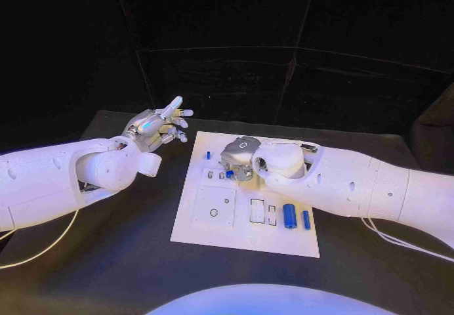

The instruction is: Assemble the parts on the task board

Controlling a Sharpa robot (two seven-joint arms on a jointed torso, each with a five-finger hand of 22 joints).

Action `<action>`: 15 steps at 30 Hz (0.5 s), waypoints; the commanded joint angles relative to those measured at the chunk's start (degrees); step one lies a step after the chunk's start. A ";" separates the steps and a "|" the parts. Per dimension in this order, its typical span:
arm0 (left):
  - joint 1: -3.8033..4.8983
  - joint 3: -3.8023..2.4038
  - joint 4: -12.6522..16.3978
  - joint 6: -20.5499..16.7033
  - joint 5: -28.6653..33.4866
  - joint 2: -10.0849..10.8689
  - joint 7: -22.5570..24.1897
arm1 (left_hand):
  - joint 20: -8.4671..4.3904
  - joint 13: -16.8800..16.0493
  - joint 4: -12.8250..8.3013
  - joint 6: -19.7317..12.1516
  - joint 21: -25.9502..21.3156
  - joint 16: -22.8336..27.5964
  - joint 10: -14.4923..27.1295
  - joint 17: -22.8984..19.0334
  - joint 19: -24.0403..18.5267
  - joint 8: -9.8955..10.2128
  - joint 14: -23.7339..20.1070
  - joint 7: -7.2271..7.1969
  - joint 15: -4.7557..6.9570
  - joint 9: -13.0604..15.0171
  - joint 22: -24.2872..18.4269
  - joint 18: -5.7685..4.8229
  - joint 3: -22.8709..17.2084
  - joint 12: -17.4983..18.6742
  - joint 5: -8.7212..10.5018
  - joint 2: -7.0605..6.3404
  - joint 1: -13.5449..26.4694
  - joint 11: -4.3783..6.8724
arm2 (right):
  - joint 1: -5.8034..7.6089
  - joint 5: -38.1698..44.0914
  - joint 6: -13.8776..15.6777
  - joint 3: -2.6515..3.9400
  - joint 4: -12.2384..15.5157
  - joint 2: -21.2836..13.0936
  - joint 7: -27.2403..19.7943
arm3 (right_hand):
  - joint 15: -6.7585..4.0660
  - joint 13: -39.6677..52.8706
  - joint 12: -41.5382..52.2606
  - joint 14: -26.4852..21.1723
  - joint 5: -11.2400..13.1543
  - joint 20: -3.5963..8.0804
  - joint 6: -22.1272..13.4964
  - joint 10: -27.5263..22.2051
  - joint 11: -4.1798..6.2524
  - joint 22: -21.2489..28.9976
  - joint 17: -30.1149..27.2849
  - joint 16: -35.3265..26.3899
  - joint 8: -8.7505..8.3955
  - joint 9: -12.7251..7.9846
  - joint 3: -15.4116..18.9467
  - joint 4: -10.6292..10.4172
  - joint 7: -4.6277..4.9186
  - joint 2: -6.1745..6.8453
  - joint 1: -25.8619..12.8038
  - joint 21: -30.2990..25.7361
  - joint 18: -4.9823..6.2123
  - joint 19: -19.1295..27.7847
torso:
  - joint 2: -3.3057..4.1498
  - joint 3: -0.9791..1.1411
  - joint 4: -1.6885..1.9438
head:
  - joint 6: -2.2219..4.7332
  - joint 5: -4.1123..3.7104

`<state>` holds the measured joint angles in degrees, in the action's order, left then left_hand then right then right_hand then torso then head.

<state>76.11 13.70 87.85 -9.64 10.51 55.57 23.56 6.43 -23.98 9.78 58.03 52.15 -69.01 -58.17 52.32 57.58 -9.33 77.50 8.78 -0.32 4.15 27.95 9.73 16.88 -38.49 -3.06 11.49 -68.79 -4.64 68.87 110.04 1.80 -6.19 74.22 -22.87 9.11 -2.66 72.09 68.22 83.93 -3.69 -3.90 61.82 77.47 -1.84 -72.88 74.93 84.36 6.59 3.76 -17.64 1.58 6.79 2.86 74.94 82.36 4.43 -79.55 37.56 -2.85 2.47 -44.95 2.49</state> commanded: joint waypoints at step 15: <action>0.10 -0.05 -0.10 0.72 0.05 -0.20 -0.29 | 0.22 0.12 -0.35 -0.10 -0.41 -0.06 0.46 0.05 0.30 0.13 0.03 0.19 -0.04 0.00 -0.08 0.80 -0.08 0.30 0.25 -0.08 -0.42 0.04 | 0.11 0.27 2.39 0.01 0.12 -0.09 -1.20 | 0.68 -0.92 -1.19 3.86 0.45 -0.46 -2.49 -1.27 -0.26 0.66 5.28 -0.44 -2.12 -0.06 -0.12 0.56 0.14 1.03 0.98 -0.54 -0.51 0.30 | 0.03 0.01 0.00 | -0.14 -0.08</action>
<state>76.11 13.70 87.73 -9.58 10.52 55.45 23.27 6.43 -23.92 9.79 58.03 51.93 -69.01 -58.05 52.31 57.58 -9.33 77.50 8.78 -0.32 4.15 27.96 9.72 16.88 -38.50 -3.05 11.49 -68.79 -4.51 68.86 110.03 2.99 -6.19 74.20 -22.93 8.61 -2.24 71.22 67.38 83.94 -3.41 -4.11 59.77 76.52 -2.13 -72.29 74.92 84.14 4.81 3.70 -17.87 1.80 6.99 3.76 75.40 82.07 4.43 -79.35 37.56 -2.85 2.48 -45.08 2.39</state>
